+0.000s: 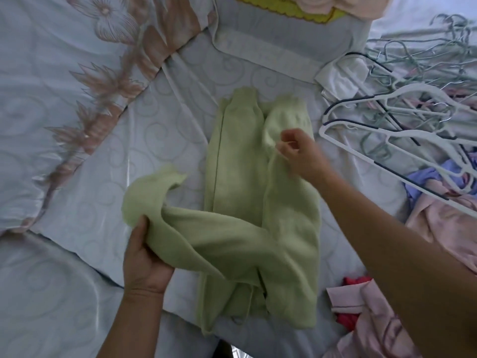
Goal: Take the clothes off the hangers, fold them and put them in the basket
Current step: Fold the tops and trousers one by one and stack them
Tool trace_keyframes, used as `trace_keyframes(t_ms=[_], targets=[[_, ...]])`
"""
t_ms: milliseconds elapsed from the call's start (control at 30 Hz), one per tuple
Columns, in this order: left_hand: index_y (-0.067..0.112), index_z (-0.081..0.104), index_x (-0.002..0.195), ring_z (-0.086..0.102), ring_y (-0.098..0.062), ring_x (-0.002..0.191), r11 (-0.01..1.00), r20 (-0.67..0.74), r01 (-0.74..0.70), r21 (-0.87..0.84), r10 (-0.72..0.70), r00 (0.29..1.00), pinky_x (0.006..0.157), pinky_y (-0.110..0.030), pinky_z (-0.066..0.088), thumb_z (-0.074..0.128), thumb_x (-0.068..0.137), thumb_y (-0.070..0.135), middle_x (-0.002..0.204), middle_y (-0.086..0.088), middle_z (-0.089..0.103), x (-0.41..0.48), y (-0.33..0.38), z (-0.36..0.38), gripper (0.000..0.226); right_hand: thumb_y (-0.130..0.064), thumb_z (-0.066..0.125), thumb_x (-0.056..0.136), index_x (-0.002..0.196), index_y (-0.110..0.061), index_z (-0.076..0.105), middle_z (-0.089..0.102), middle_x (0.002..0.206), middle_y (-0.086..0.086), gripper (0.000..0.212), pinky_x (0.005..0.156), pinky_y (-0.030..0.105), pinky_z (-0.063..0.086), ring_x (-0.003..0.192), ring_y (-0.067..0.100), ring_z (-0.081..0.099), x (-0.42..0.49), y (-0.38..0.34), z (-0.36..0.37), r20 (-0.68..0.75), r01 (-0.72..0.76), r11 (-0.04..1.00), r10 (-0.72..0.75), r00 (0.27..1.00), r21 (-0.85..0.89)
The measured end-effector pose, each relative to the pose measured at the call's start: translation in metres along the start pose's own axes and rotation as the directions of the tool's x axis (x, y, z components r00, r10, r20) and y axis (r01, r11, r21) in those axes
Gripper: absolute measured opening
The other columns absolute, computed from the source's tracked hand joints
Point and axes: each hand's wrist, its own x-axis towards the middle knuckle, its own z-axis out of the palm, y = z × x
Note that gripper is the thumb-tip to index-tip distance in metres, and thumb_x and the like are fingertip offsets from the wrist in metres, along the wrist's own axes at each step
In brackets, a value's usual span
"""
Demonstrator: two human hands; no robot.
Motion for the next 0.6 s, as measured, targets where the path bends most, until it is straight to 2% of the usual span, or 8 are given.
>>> trace_keyframes(t_ms=[67,133,167,233,300,400,500,600], targets=[[0.021,0.075,0.099,0.069,-0.015,0.094,0.999,-0.019,-0.041,-0.006,0.041,0.999,0.080,-0.036,0.056,0.094,0.030,0.034,0.106,-0.001,0.071,0.010,0.009,-0.013,0.073,-0.017,0.053,0.093,0.128,0.000,0.048,0.049,0.126,0.018,0.039,0.098,0.035,0.036,0.115,0.030,0.049,-0.014,0.011,0.021,-0.005,0.018,0.978,-0.020,1.000,-0.208],[0.018,0.063,0.120,0.066,-0.018,0.102,0.999,-0.026,-0.041,-0.023,0.040,0.999,0.087,-0.038,0.053,0.093,0.035,0.037,0.119,-0.004,0.065,0.018,0.016,-0.022,0.092,-0.010,0.049,0.091,0.124,0.003,0.051,0.048,0.128,0.023,0.035,0.099,0.032,0.031,0.118,0.035,0.046,-0.046,0.022,0.034,-0.113,0.131,0.958,-0.164,0.980,-0.256],[0.018,0.060,0.123,0.066,-0.018,0.102,0.999,-0.031,-0.041,-0.018,0.040,0.999,0.087,-0.039,0.053,0.093,0.035,0.039,0.120,-0.004,0.064,0.022,0.020,-0.026,0.096,-0.010,0.048,0.089,0.119,0.002,0.053,0.050,0.125,0.022,0.033,0.099,0.031,0.031,0.116,0.034,0.045,-0.067,0.029,0.040,-0.185,0.192,0.940,-0.249,0.951,-0.282],[0.020,0.068,0.111,0.068,-0.016,0.096,0.999,-0.008,-0.048,-0.014,0.048,0.999,0.083,-0.037,0.055,0.093,0.036,0.040,0.111,-0.002,0.069,0.023,0.025,-0.026,0.081,-0.019,0.046,0.086,0.109,-0.005,0.054,0.053,0.116,0.016,0.029,0.095,0.030,0.031,0.108,0.025,0.043,-0.112,0.046,0.049,-0.253,0.257,0.914,-0.341,0.905,-0.313],[0.022,0.075,0.092,0.070,-0.013,0.088,0.997,0.039,-0.072,0.011,0.072,0.997,0.082,-0.034,0.055,0.089,0.040,0.039,0.098,0.001,0.072,0.020,0.028,-0.021,0.057,-0.031,0.042,0.087,0.099,-0.009,0.057,0.053,0.102,0.005,0.030,0.085,0.024,0.034,0.096,0.013,0.043,-0.150,0.059,0.056,-0.139,0.230,0.956,-0.257,0.956,-0.182],[0.019,0.075,0.087,0.069,-0.014,0.080,0.993,0.113,-0.119,0.018,0.116,0.987,0.079,-0.034,0.057,0.087,0.045,0.035,0.088,-0.001,0.072,0.016,0.034,-0.002,0.047,-0.046,0.033,0.085,0.100,-0.012,0.064,0.054,0.098,-0.002,0.048,0.078,0.025,0.040,0.090,0.010,0.051,-0.181,0.076,0.064,0.155,0.108,0.992,-0.096,0.983,-0.069],[0.009,0.067,0.092,0.067,-0.017,0.073,0.982,0.318,-0.130,-0.140,0.169,0.933,0.080,-0.034,0.055,0.082,0.061,0.018,0.078,-0.006,0.069,0.010,0.048,0.017,0.036,-0.047,0.035,0.084,0.097,-0.014,0.068,0.059,0.094,0.002,0.048,0.075,0.028,0.044,0.086,0.016,0.056,-0.188,0.087,0.065,0.167,0.137,0.983,-0.116,0.979,-0.120],[-0.001,0.060,0.106,0.067,-0.029,0.084,0.961,0.474,-0.050,-0.273,0.180,0.862,0.087,-0.041,0.052,0.063,0.083,0.009,0.090,-0.018,0.068,0.001,0.060,0.034,0.025,-0.052,0.035,0.083,0.094,-0.012,0.069,0.057,0.089,0.000,0.053,0.075,0.031,0.044,0.085,0.017,0.055,-0.194,0.095,0.058,0.265,0.088,0.982,-0.041,0.963,-0.169]])
